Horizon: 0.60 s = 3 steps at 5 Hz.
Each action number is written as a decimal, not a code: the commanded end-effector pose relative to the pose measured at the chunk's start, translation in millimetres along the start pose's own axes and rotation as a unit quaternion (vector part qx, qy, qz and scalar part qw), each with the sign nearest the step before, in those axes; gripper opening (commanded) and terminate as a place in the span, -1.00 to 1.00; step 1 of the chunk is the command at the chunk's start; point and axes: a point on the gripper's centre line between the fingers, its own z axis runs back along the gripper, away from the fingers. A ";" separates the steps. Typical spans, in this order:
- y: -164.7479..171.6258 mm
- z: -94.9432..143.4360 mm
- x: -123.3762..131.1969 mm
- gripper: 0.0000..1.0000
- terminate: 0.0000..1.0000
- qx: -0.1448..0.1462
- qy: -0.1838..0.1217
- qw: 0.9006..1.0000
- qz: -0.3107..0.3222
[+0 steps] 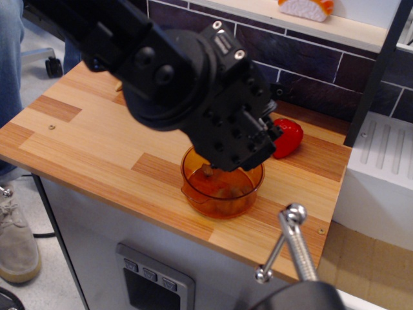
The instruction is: Pour almonds in pot
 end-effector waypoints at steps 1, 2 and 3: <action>-2.0 4.1 16.2 -1.00 -1.00 -0.031 -0.025 0.999 0.017; -0.7 -0.4 15.8 -1.00 -1.00 -0.003 0.003 1.000 0.008; -4.9 -2.1 19.8 -1.00 1.00 0.006 0.010 1.000 0.016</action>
